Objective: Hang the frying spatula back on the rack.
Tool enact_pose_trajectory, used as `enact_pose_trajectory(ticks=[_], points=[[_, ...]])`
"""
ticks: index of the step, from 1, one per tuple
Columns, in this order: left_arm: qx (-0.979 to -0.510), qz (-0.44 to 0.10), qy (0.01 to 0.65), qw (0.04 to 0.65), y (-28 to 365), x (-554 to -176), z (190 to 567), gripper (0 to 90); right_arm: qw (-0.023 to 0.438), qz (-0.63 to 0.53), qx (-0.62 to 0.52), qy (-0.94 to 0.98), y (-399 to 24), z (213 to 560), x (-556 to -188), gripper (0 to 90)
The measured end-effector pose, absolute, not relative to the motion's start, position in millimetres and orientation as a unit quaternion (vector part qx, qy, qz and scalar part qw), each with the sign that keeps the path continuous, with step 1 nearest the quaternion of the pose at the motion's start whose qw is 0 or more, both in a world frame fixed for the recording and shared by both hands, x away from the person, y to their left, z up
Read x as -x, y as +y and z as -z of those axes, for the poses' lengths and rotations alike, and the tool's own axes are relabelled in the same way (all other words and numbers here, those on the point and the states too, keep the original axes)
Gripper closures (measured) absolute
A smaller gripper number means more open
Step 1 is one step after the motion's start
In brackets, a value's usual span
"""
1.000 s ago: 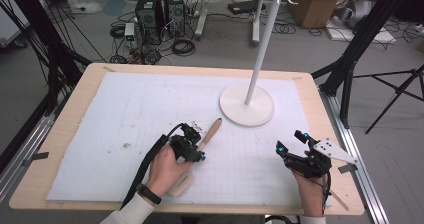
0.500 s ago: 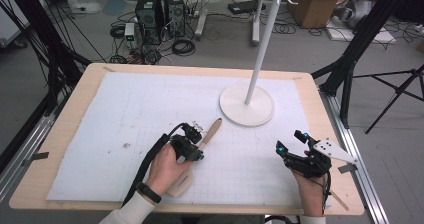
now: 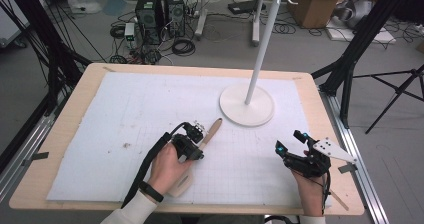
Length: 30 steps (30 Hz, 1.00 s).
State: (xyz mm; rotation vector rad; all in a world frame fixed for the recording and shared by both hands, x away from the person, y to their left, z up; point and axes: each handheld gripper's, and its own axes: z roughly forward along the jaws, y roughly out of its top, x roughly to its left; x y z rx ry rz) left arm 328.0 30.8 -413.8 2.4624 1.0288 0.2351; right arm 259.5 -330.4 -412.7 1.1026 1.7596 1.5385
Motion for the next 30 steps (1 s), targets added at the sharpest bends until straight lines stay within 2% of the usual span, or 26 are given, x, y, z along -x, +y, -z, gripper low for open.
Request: enact_pose_trajectory(ticks=[6,16,23,30], points=[[-0.893,-0.081,0.371,0.243,33.1,-328.4,414.6,77.4,0.274,-0.572,-0.412,0.654,-330.4,412.6,-259.0,17.7],[-0.896,-0.091,0.351,0.254,36.2,-327.0,412.3,77.6,0.275,-0.574,-0.411,0.653,-331.3,412.3,-258.6,17.7],[-0.890,-0.088,0.343,0.287,46.2,-324.6,404.5,77.6,0.276,-0.574,-0.412,0.652,-332.2,412.1,-258.5,17.7],[-0.874,-0.079,0.329,0.348,64.8,-318.7,386.0,77.6,0.275,-0.578,-0.411,0.650,-331.4,411.9,-258.1,17.7]])
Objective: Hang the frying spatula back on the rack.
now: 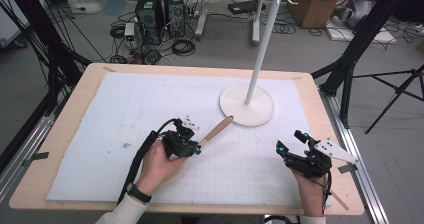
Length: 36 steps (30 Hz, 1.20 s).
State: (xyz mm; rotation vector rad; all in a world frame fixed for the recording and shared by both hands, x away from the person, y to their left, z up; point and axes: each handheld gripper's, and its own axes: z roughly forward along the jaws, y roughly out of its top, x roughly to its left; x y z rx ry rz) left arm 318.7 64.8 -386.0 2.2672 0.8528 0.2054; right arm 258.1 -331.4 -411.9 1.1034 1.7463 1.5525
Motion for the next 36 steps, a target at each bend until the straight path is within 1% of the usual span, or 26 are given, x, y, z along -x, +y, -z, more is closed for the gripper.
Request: enact_pose_trajectory(ticks=[2,4,8,11,16,24,27,28,29,30,31,32,34,36], points=[[-0.862,-0.087,0.324,0.379,74.2,-315.4,376.9,77.6,0.275,-0.577,-0.409,0.651,-330.2,412.1,-258.3,17.7],[-0.858,-0.090,0.323,0.388,77.1,-314.2,374.1,77.6,0.272,-0.579,-0.409,0.651,-328.6,412.1,-257.9,17.7],[-0.841,-0.143,0.308,0.422,83.6,-302.0,364.2,77.6,0.272,-0.580,-0.405,0.652,-326.2,411.6,-257.7,17.8],[-0.823,-0.156,0.299,0.456,87.0,-293.9,359.7,77.7,0.268,-0.583,-0.402,0.654,-322.3,411.4,-257.5,18.1],[-0.804,-0.183,0.285,0.489,91.4,-284.7,354.1,77.7,0.269,-0.583,-0.394,0.657,-315.6,410.0,-257.3,18.2],[-0.766,-0.215,0.260,0.547,93.7,-271.8,347.5,77.7,0.249,-0.609,-0.383,0.648,-300.2,399.9,-255.2,19.1],[-0.751,-0.220,0.254,0.568,93.3,-268.0,347.1,77.6,0.236,-0.625,-0.376,0.642,-290.7,393.5,-254.6,19.4],[-0.745,-0.222,0.253,0.576,92.6,-266.6,347.0,77.7,0.220,-0.640,-0.376,0.633,-285.1,388.9,-254.8,19.4],[-0.742,-0.225,0.251,0.580,92.2,-265.8,346.9,77.7,0.220,-0.640,-0.376,0.633,-285.1,388.9,-254.8,19.4],[-0.738,-0.229,0.250,0.584,91.1,-264.6,346.6,77.7,0.215,-0.648,-0.375,0.628,-280.8,384.1,-255.2,22.5],[-0.735,-0.233,0.249,0.587,90.0,-263.7,346.3,77.7,0.215,-0.648,-0.375,0.628,-280.8,384.1,-255.2,22.5],[-0.732,-0.237,0.247,0.590,88.9,-262.6,346.1,77.7,0.209,-0.656,-0.370,0.624,-276.4,377.5,-255.7,26.6],[-0.727,-0.242,0.244,0.594,86.5,-260.9,345.7,77.6,0.206,-0.661,-0.366,0.622,-274.4,374.1,-256.4,27.4],[-0.724,-0.250,0.248,0.594,83.5,-258.9,345.9,77.7,0.198,-0.667,-0.357,0.624,-265.3,363.7,-258.4,28.3]])
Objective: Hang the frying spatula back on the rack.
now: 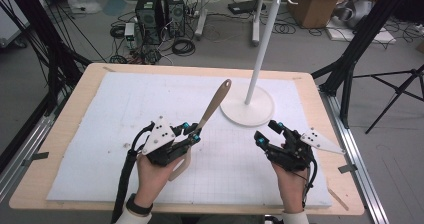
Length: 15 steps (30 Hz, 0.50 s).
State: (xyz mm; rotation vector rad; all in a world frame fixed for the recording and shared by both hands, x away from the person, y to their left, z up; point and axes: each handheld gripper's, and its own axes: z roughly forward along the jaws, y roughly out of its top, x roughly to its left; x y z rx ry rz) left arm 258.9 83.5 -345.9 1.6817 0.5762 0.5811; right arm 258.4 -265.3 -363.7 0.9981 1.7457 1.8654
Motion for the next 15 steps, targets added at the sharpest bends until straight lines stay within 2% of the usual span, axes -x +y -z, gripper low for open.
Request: enact_pose_trajectory(ticks=[15], points=[[-0.694,-0.284,0.239,0.617,65.8,-245.8,347.6,77.6,0.154,-0.681,-0.314,0.644,-198.4,333.3,-264.6,40.4]])
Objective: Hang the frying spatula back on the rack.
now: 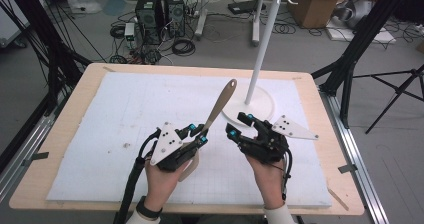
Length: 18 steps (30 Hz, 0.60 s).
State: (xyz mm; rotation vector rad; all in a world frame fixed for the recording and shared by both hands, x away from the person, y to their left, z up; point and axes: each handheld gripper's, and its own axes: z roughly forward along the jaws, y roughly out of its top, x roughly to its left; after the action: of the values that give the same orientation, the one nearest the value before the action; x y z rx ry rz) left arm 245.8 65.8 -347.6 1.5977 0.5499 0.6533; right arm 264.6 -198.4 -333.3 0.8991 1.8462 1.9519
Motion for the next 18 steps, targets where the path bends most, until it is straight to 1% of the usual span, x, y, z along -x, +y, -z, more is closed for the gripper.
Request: enact_pose_trajectory(ticks=[4,10,14,15,16,18], points=[[-0.687,-0.289,0.237,0.623,64.3,-243.4,347.2,77.7,0.135,-0.685,-0.311,0.645,-186.4,330.0,-268.2,42.1],[-0.682,-0.296,0.234,0.627,60.9,-240.5,347.9,77.7,0.124,-0.685,-0.306,0.649,-174.6,324.9,-269.4,44.9],[-0.680,-0.305,0.232,0.626,57.4,-238.2,348.1,77.6,0.113,-0.692,-0.303,0.646,-169.9,321.0,-270.4,48.8],[-0.679,-0.307,0.233,0.625,56.6,-237.9,348.3,77.6,0.109,-0.694,-0.301,0.644,-168.0,320.2,-271.2,51.0],[-0.680,-0.306,0.233,0.625,55.8,-238.0,348.5,77.6,0.109,-0.694,-0.301,0.644,-168.0,320.2,-271.2,51.0],[-0.679,-0.307,0.234,0.625,55.1,-237.8,349.1,77.6,0.104,-0.698,-0.301,0.641,-166.5,319.1,-271.6,55.3]])
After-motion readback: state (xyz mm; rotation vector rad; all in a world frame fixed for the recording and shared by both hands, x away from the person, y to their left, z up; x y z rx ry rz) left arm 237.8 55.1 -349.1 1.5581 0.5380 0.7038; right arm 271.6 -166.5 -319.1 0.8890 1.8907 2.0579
